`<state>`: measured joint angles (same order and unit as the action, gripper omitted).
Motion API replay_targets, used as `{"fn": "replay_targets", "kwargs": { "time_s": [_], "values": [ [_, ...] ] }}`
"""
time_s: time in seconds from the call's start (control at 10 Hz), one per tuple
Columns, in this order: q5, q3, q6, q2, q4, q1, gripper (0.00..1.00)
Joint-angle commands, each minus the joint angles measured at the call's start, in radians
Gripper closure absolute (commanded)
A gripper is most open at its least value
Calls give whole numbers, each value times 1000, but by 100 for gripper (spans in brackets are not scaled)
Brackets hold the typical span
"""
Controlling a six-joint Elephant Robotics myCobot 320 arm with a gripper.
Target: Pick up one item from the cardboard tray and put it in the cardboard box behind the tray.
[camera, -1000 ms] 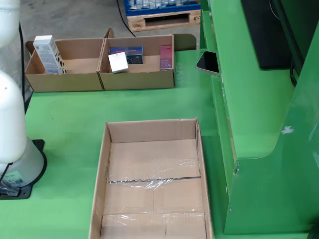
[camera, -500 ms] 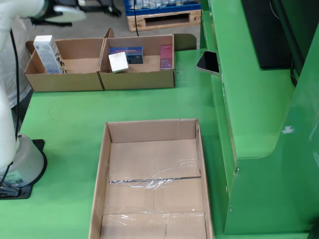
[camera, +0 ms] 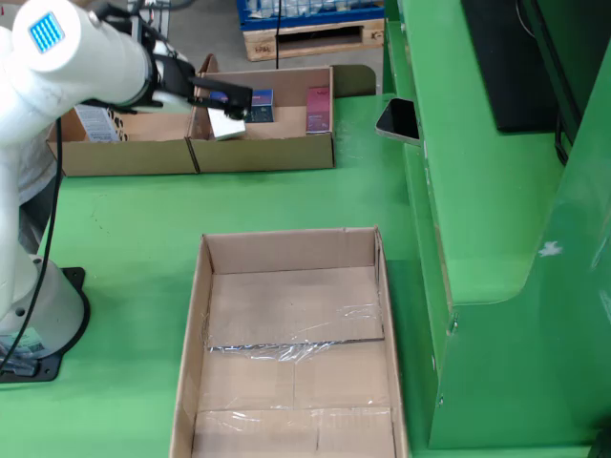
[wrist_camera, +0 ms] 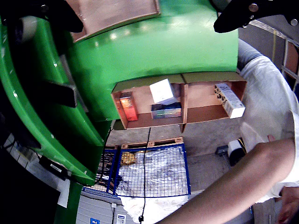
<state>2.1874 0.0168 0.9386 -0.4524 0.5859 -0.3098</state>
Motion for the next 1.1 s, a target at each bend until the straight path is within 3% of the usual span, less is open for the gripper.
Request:
{"fn": "replay_targets", "kwargs": {
  "time_s": [0.0,0.3,0.4,0.5,1.0],
  "values": [
    [730,-17,297,-100,233,1387,0],
    [725,-17,318,-121,247,1527,0],
    [725,-17,318,-121,247,1527,0],
    [655,-17,233,-64,315,1528,0],
    [655,-17,233,-64,315,1528,0]
  ]
}}
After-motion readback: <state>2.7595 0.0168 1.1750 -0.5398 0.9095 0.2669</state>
